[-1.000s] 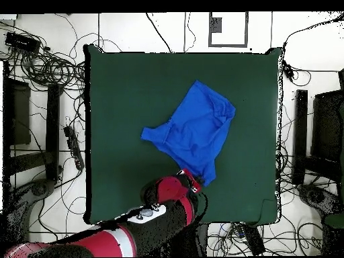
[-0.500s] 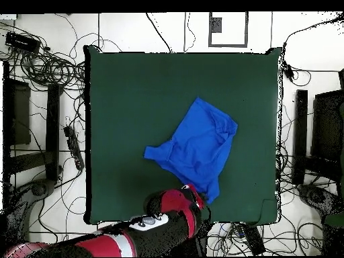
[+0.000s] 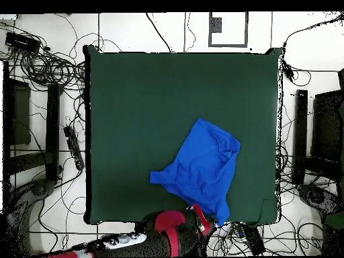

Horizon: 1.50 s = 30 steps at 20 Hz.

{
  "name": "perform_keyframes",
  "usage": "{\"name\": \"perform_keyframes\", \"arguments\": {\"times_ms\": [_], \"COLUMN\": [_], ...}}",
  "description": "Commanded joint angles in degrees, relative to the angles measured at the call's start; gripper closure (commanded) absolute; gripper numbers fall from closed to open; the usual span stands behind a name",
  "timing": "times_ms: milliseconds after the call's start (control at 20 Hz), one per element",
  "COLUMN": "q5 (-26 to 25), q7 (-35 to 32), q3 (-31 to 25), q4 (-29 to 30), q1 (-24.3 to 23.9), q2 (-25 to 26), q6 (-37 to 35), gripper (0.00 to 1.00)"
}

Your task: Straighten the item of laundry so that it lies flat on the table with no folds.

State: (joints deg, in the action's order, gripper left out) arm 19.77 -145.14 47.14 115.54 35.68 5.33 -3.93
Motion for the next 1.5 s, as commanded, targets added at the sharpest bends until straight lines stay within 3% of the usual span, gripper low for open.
{"name": "perform_keyframes", "arguments": {"times_ms": [50,150,250,300,850,1200,1500], "q5": [10.99,12.39,10.63,9.75,10.11,-3.13,-7.92], "q7": [-17.56,-16.88,-13.80,-12.25,-11.36,-3.81,-3.21], "q3": [6.56,3.64,-0.62,-2.75,-4.63,-12.60,-14.36], "q4": [-2.62,-4.52,-4.76,-4.88,-3.79,-3.12,-5.78], "q1": [7.39,5.24,1.06,-1.02,-2.43,-13.11,-14.73], "q2": [12.10,11.32,7.21,5.15,2.77,-13.83,-20.56], "q6": [5.27,7.78,11.11,12.78,13.58,13.67,13.70], "gripper": [1.00,1.00,1.00,0.00,0.00,0.00,0.00]}}
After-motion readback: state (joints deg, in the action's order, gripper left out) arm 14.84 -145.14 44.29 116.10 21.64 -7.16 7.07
